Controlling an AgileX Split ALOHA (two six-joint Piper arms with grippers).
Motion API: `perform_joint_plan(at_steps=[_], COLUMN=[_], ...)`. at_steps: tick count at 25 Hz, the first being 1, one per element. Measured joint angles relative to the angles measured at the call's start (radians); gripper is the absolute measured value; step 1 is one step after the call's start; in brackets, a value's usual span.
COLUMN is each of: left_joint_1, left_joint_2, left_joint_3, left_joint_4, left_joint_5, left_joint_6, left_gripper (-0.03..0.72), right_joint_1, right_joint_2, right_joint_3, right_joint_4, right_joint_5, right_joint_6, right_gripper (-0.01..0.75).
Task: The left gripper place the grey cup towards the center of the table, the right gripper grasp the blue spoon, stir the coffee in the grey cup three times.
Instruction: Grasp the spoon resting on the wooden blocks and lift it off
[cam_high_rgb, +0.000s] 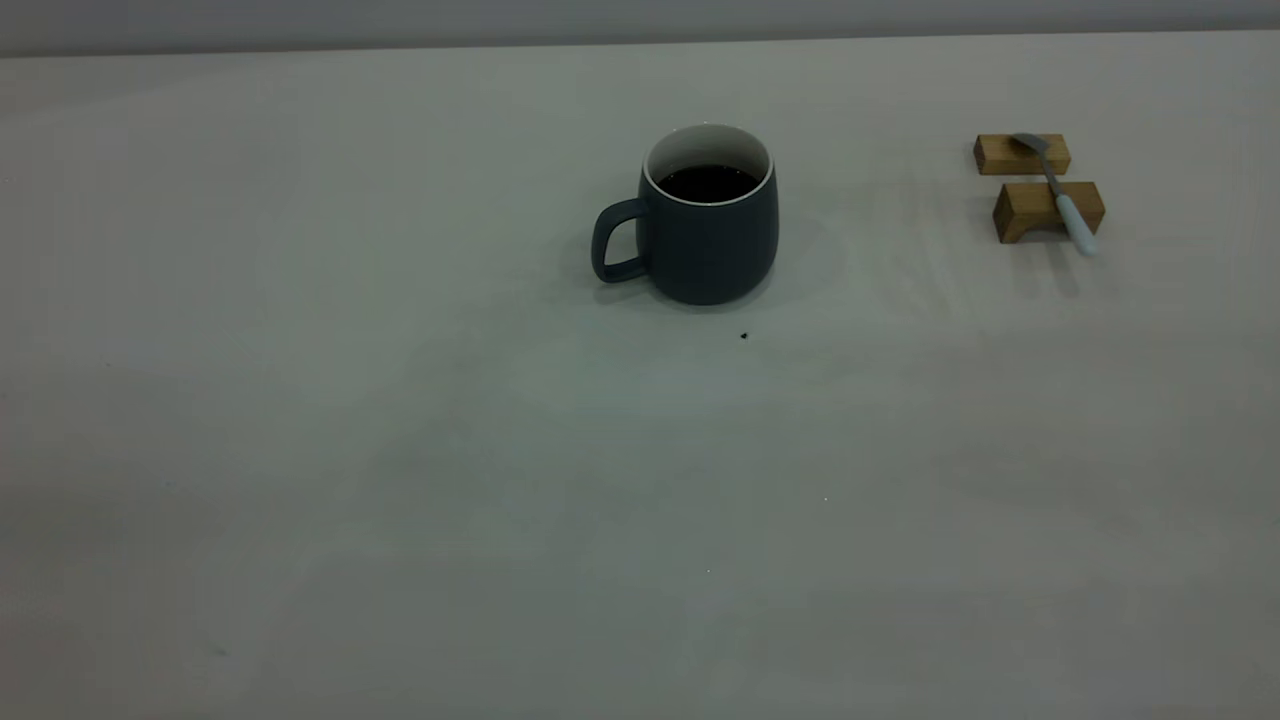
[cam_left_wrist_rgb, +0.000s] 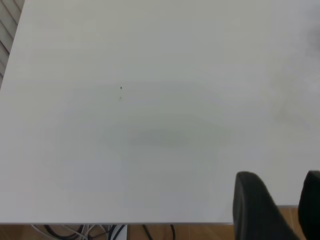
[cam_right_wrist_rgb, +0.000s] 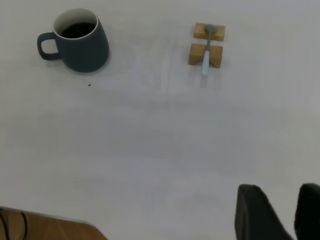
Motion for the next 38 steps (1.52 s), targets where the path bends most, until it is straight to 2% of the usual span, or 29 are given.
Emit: perform_joint_plan(at_steps=[17,21,27,30,33,38], left_joint_1=[0.0,0.0,0.0,0.0,0.0,0.0], left_joint_2=[0.0,0.0,0.0,0.0,0.0,0.0], left_joint_3=[0.0,0.0,0.0,0.0,0.0,0.0], left_joint_4=[0.0,0.0,0.0,0.0,0.0,0.0], left_joint_5=[0.0,0.0,0.0,0.0,0.0,0.0], left_joint_6=[0.0,0.0,0.0,0.0,0.0,0.001], left_gripper=[0.297,0.297,0.297,0.297,0.297,0.297], right_joint_1=[0.0,0.0,0.0,0.0,0.0,0.0], right_joint_2=[0.0,0.055,0.384,0.596,0.815,1.17], right_joint_3=[0.0,-0.019,-0.099,-0.15,-0.205,-0.302], right_joint_4=[0.0,0.0,-0.033,-0.04,-0.034,-0.018], right_joint_5=[0.0,0.006,-0.073,-0.137,-0.219,-0.291], right_joint_6=[0.001,0.083,0.124,0.125,0.125,0.123], right_gripper=[0.239,0.286,0.481,0.547,0.578,0.587])
